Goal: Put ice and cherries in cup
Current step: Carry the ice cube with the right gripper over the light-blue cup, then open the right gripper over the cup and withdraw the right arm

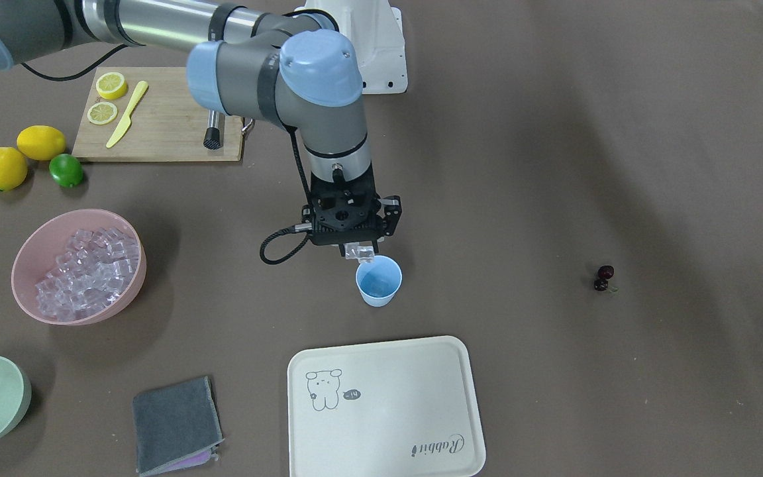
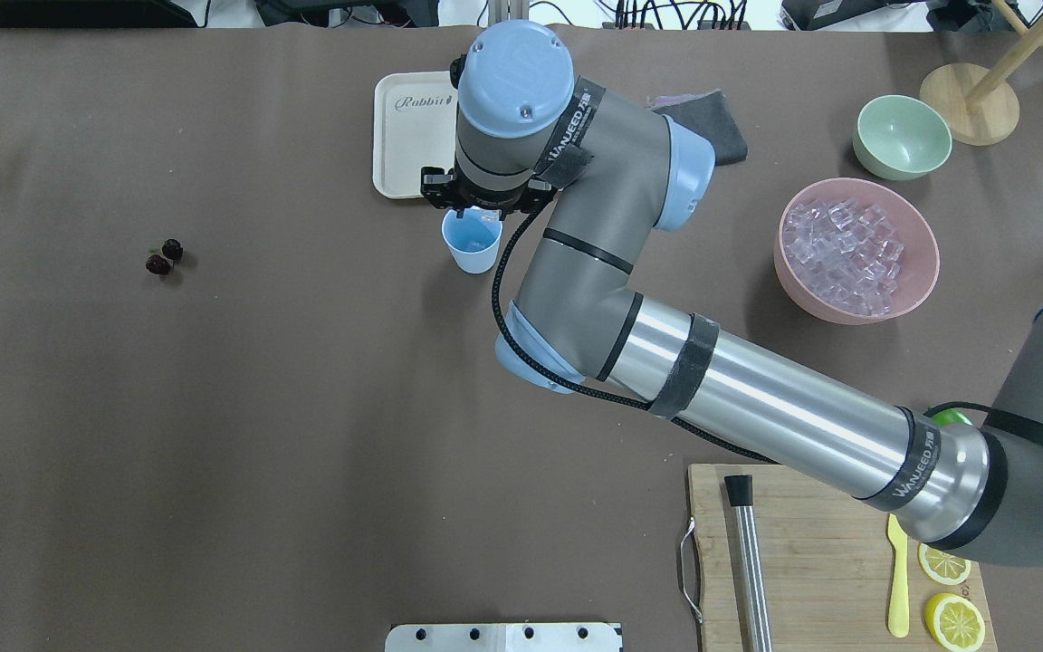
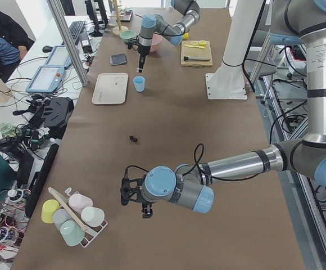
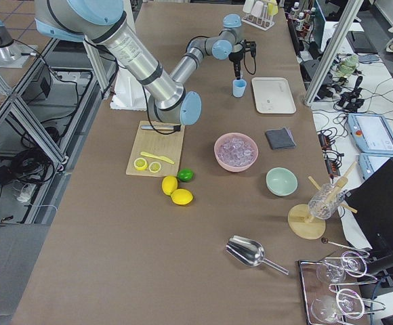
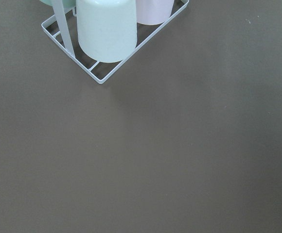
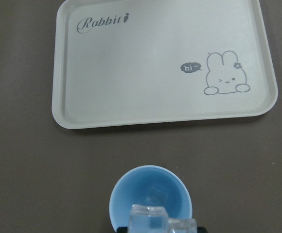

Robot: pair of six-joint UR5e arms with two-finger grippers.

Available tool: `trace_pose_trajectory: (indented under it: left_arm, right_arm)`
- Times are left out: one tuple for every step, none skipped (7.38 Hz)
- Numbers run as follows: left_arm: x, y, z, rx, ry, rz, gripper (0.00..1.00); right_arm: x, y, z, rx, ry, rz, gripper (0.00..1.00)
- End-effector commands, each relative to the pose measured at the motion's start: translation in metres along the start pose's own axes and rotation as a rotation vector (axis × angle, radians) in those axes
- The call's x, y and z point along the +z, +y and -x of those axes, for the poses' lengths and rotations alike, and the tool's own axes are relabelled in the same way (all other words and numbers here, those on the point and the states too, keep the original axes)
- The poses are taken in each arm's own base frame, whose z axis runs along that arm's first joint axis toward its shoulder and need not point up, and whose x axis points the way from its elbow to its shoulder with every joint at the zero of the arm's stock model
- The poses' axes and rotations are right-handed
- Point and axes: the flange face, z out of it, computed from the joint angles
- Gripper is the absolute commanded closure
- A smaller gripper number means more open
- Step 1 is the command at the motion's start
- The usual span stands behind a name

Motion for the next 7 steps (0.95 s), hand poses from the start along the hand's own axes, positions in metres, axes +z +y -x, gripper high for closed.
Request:
trace_pose_trajectory:
  left_arm:
    - [0.001, 0.002, 0.002, -0.004, -0.001, 0.004, 0.02]
    - [0.002, 0.002, 0.004, -0.006, -0.002, 0.005, 0.02]
    - [0.002, 0.002, 0.004, -0.006, -0.002, 0.005, 0.02]
    - [0.002, 0.002, 0.004, -0.006, -0.002, 0.005, 0.02]
    - [0.001, 0.001, 0.002, -0.003, -0.001, 0.003, 0.02]
    - [0.000, -0.003, -0.002, 0.004, 0.000, -0.002, 0.02]
    - [0.000, -0.005, -0.009, 0.016, 0.004, 0.000, 0.02]
  right_arm:
    - [0.014, 0.008, 0.008, 0.004, -0.021, -0.010, 0.71]
    - [0.018, 0.012, 0.006, -0.001, -0.019, -0.007, 0.15]
    - [0.017, 0.010, 0.005, -0.014, -0.016, -0.020, 0.02]
    - [0.016, 0.008, 0.004, -0.023, -0.015, -0.023, 0.01]
    - [0.013, 0.006, 0.002, -0.021, -0.015, -0.025, 0.01]
    - [0.001, -0.005, -0.010, -0.016, -0.020, -0.024, 0.01]
    - [-0.015, -0.009, -0.059, -0.066, -0.037, 0.010, 0.01]
